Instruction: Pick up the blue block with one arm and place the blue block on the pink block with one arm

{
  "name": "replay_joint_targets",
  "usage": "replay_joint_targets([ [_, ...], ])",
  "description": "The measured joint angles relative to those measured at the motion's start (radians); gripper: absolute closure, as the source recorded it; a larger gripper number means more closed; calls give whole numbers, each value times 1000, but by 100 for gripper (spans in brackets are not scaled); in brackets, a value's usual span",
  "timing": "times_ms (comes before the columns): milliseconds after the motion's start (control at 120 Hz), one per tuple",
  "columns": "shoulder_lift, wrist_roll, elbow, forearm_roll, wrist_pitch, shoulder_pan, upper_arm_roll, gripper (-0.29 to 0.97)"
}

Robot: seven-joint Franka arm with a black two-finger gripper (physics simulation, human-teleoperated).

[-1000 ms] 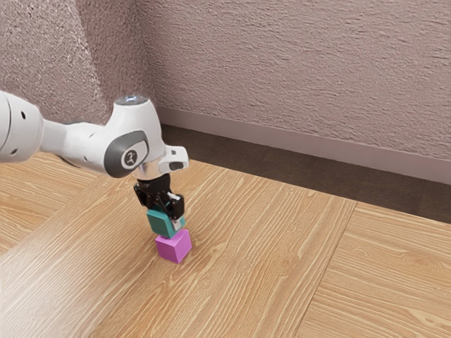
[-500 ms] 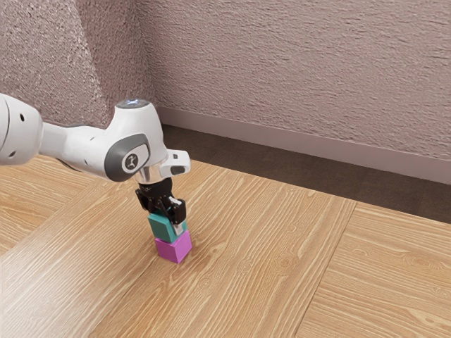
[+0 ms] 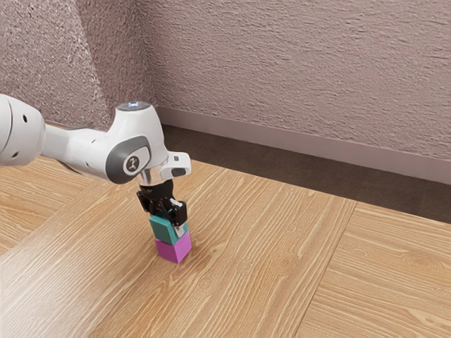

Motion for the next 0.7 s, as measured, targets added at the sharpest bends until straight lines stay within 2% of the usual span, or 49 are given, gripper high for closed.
replay_joint_targets([
  [92,0,0,-1,0,1,0,0,29],
  [442,-15,14,-4,-9,1,0,1,7],
  [700,-117,19,-5,-9,-23,2,0,2],
])
